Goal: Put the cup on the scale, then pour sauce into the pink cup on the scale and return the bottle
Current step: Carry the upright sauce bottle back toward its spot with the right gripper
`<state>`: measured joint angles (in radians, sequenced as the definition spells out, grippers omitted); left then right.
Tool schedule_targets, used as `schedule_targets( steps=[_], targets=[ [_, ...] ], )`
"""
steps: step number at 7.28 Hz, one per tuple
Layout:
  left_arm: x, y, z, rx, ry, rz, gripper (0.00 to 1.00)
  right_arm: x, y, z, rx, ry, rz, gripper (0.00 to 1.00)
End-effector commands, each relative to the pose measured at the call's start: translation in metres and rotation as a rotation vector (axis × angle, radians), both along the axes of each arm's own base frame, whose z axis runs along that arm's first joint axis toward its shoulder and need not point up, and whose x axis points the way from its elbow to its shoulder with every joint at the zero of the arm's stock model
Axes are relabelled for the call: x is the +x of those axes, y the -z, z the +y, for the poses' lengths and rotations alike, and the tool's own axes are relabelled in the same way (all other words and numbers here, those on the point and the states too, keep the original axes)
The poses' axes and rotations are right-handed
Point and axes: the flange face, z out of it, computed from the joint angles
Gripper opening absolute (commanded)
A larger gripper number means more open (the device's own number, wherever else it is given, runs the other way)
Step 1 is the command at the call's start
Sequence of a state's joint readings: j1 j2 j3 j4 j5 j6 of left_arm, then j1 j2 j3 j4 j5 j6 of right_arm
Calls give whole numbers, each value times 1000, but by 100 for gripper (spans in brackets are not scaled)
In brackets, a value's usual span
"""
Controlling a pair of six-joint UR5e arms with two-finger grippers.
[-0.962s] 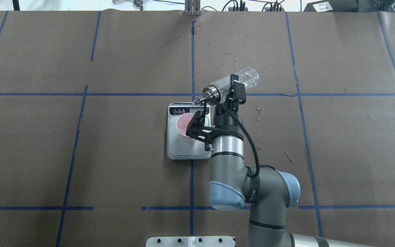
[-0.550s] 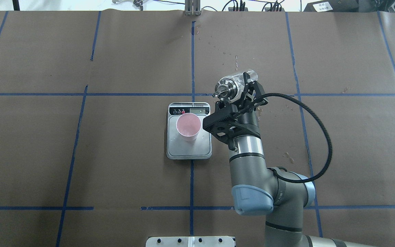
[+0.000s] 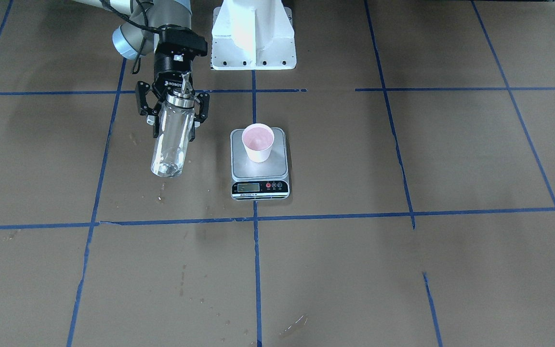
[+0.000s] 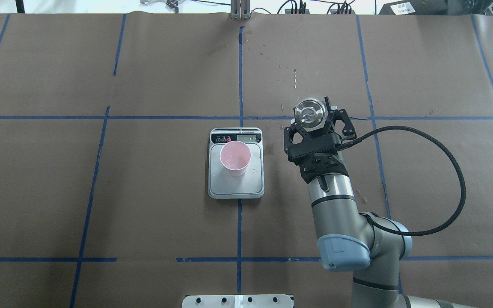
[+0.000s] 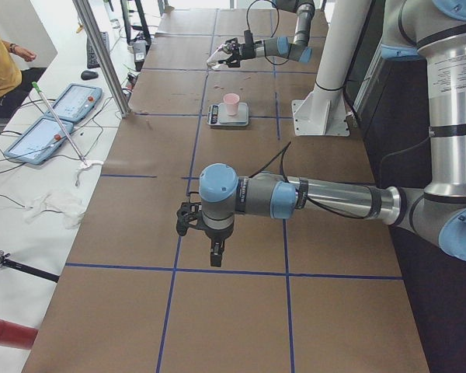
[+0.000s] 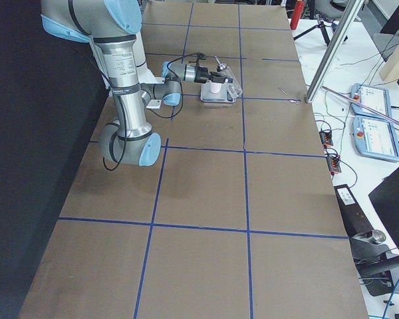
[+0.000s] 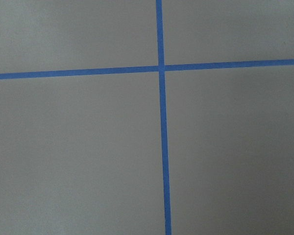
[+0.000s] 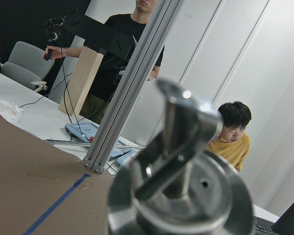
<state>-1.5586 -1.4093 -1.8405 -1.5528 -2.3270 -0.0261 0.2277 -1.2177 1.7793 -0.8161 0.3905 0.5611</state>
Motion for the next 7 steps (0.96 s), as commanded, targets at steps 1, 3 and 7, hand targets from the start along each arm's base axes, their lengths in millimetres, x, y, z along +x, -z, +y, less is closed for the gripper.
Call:
schedule_targets(
  steps=[1,3,7],
  targets=[
    [0,-1,0,-1,0,0,100,-4,-15,2,-47,58,-103,0],
    [0,-1,0,-1,0,0,100,-3,-30,4,-87,81,-181,0],
    [-1,-7,3,-14,0,0,100,10,-67,-3,-179,145,-240,0]
  ],
)
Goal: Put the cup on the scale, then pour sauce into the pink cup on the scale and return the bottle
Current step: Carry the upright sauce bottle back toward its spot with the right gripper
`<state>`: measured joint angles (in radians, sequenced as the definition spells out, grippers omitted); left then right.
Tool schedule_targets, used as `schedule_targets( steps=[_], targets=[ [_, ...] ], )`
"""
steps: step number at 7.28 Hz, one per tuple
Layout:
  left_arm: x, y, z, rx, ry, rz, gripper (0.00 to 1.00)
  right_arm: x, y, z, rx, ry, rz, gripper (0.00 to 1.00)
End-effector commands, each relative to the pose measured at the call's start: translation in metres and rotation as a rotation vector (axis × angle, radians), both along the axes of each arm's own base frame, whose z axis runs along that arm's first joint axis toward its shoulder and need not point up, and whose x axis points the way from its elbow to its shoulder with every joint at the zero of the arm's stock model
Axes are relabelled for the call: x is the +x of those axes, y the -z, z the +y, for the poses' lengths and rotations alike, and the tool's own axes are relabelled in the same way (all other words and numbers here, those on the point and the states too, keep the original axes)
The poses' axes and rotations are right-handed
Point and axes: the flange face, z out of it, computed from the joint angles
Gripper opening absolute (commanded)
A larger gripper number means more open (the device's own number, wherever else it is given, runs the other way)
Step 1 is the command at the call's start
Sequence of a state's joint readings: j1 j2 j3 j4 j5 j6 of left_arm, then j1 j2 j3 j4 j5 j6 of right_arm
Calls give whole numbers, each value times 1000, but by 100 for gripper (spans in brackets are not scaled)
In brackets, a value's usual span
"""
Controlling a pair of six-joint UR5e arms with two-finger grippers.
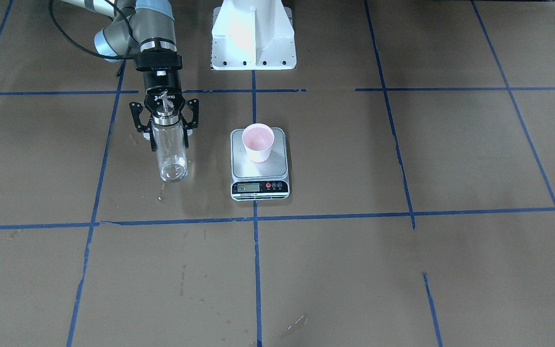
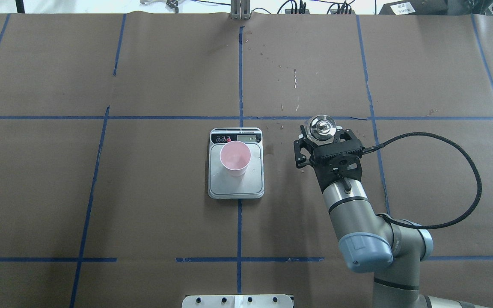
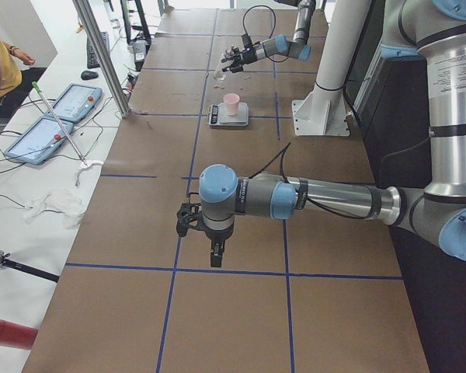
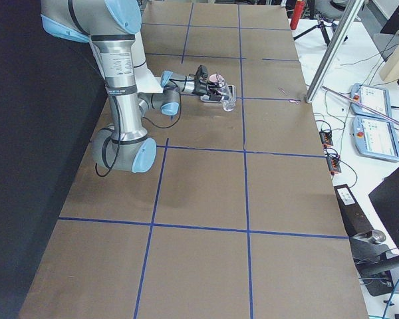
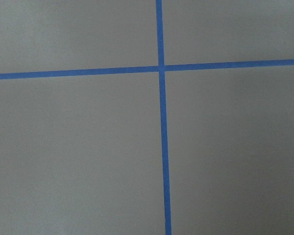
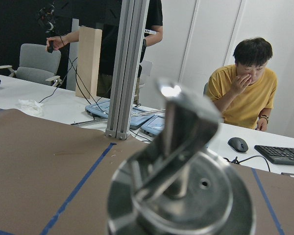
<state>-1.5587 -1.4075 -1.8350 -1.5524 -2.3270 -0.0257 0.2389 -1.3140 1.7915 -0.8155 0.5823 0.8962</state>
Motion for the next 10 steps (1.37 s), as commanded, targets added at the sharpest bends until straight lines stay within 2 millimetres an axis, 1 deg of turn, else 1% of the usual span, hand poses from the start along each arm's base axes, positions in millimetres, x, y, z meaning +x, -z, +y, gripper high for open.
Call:
schedule_targets(
  steps=[1,2,3,4,5,6,7,8,9,10],
  targets=[
    [-1,-7,4,-15,2,0,100,22,-23,-15,-52,61,14,0],
    [-1,-15,6,-34,2,0,100,37,-35,-19,-81,95,16,0],
    [-1,-21,9,-44,3,0,100,59,-47,-25,-128,136,-2,0],
    [-1,-20,8,-43,2,0,100,84,-58,-29,-171,176,-1,0],
    [-1,-18,8,-38,2,0,100,102,-66,-43,-251,208,46,0],
    [-1,-17,7,-37,2,0,100,118,-73,-60,-326,196,68,0],
    [-1,-16,7,-35,2,0,100,130,-77,-71,-425,212,-49,0],
    [-1,-15,6,-32,1,1,100,129,-77,-70,-478,252,-96,0],
    [-1,-14,5,-29,2,0,100,127,-77,-71,-484,249,-96,0],
    [-1,-13,4,-26,2,0,100,127,-82,-71,-498,212,-121,0]
  ],
)
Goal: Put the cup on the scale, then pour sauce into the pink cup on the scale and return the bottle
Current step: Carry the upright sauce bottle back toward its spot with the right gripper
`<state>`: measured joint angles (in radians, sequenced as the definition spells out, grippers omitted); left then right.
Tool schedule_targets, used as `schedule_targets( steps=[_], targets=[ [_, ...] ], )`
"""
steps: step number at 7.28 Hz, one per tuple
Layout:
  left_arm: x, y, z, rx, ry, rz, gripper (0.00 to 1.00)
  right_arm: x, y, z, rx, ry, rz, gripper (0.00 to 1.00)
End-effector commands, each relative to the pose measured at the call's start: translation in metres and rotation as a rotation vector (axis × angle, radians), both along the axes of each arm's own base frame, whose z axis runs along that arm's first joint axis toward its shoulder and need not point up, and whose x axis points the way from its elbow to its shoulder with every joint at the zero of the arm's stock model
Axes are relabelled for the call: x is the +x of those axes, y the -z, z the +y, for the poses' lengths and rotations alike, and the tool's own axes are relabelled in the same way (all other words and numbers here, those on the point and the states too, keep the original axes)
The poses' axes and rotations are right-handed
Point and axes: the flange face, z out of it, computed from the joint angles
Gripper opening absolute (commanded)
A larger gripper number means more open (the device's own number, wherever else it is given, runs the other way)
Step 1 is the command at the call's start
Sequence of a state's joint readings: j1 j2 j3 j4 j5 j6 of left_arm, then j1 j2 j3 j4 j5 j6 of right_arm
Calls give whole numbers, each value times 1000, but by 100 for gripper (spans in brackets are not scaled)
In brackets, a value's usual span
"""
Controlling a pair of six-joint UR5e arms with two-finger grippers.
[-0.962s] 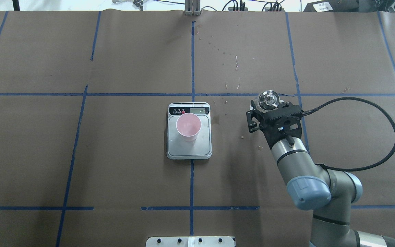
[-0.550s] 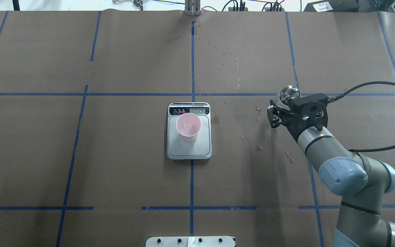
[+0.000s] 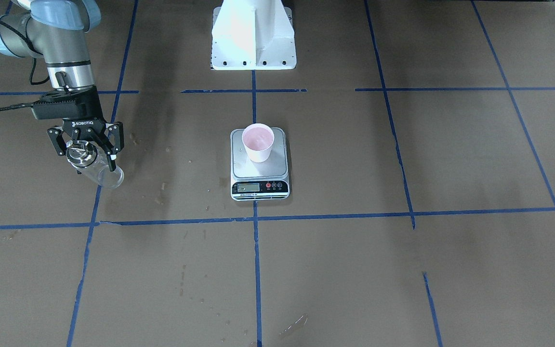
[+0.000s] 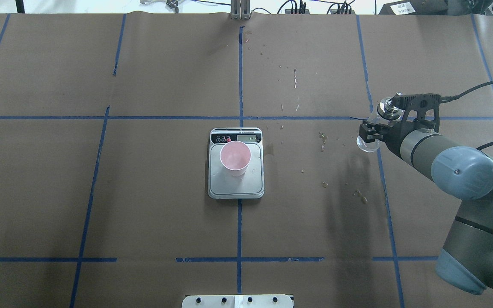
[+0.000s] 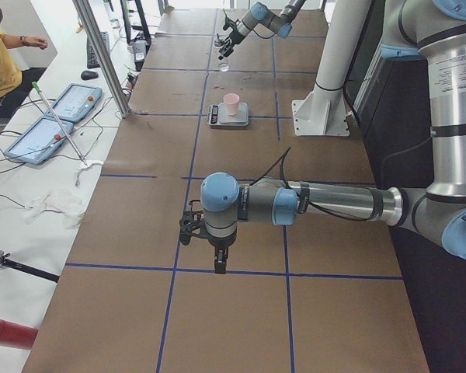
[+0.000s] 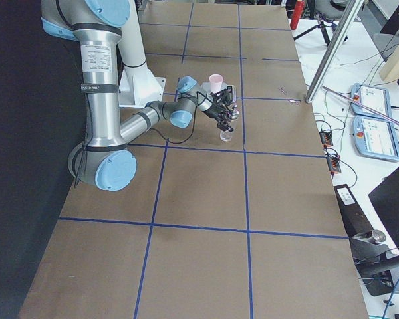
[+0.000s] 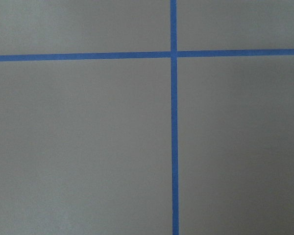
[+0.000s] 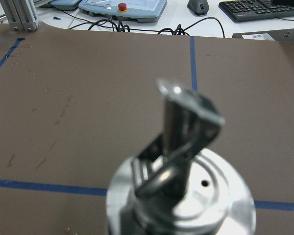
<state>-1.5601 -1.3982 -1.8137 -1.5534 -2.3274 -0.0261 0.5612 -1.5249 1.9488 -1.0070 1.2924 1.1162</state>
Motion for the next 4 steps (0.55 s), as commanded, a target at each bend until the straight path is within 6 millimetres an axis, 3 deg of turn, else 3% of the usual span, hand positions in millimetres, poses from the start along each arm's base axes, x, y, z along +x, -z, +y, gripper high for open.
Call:
schedule_targets(
  steps=[1,4],
  targets=[
    [0,2,-2,5,0,1,100,-2,-5,3,-30,-82,-35,0],
    [0,2,-2,5,0,0,100,-34,-10,28,0,-169,-52,0]
  ],
)
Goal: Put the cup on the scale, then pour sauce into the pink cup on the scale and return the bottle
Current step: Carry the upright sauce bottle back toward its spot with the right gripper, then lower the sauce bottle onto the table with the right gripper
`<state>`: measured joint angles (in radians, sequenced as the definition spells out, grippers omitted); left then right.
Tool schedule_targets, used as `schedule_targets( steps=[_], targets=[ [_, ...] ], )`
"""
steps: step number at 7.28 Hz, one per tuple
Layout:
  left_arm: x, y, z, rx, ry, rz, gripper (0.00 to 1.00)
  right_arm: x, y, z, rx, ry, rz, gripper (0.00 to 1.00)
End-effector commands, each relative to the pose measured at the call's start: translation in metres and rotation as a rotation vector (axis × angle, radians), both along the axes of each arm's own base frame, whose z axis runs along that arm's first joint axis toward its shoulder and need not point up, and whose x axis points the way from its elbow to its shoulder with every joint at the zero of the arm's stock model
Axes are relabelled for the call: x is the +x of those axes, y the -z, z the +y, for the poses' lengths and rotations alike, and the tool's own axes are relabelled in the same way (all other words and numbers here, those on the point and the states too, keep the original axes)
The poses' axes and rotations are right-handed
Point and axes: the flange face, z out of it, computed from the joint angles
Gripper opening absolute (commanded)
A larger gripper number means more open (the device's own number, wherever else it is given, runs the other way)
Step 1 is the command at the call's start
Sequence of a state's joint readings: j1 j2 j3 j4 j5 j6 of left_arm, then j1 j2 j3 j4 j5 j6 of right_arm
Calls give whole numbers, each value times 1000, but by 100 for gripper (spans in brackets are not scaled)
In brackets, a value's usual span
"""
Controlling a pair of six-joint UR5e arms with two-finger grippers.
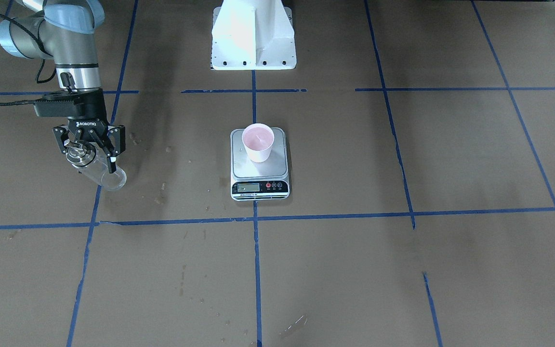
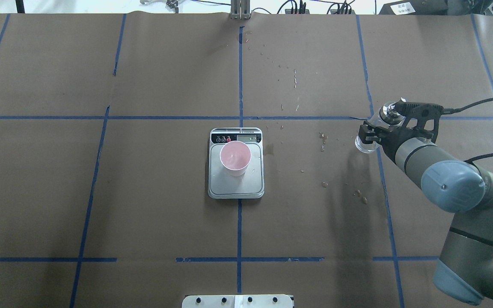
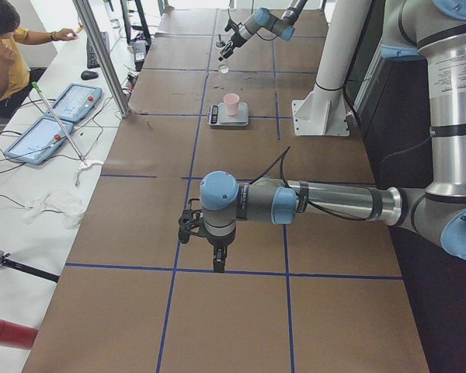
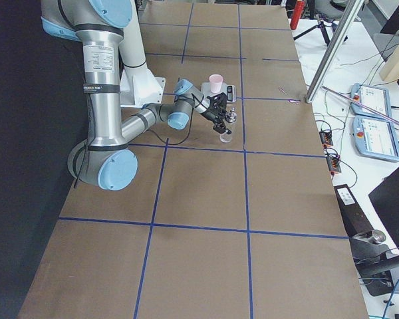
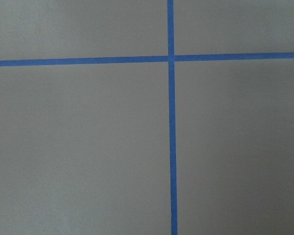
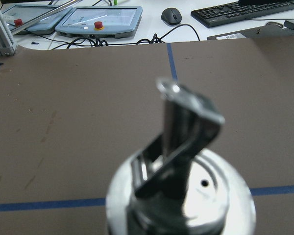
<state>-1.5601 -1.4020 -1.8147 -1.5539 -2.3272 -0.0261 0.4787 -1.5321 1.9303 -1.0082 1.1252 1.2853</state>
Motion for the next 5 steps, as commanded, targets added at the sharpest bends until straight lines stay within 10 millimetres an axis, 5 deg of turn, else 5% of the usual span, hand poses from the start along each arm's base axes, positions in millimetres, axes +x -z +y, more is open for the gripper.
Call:
schedule_targets(
  steps=[1,5],
  targets=[
    [0,-1,0,-1,0,0,100,-14,-2,15,22,-24,5,0],
    [0,-1,0,-1,0,0,100,-11,-19,27,34,-48,45,0]
  ],
)
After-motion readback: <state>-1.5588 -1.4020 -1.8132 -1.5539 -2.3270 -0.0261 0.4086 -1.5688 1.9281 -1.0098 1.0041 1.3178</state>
